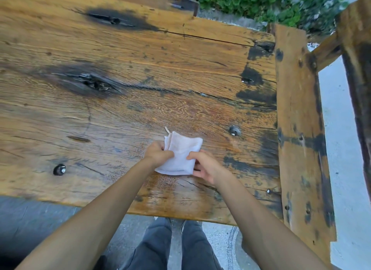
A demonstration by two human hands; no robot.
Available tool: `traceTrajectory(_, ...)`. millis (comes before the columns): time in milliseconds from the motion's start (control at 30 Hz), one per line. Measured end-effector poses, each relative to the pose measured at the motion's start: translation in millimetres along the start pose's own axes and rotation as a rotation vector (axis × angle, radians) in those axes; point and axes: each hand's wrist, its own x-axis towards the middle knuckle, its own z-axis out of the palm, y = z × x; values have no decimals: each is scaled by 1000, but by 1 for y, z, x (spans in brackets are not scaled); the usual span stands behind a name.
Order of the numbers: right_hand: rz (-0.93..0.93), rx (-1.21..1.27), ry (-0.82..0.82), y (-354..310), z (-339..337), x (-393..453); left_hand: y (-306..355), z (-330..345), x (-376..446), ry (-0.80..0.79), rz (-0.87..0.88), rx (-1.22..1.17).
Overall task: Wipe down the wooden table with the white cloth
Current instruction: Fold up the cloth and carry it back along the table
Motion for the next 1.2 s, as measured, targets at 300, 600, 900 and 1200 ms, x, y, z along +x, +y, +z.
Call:
traceTrajectory(300, -14, 95, -230, 17, 15, -32, -44, -29, -50, -453, -187, -783)
traceTrajectory(600, -59, -197, -499, -12, 92, -63, -77, -84, -130, -298, 58, -1095)
traceTrajectory(900, -255, -548, -685, -10, 252, -97, -134, -195, -202, 166, 276, -1207)
traceTrajectory(1200, -254, -814, -788, 56, 444, -93, -277, -326, -236, 262, 231, -1302)
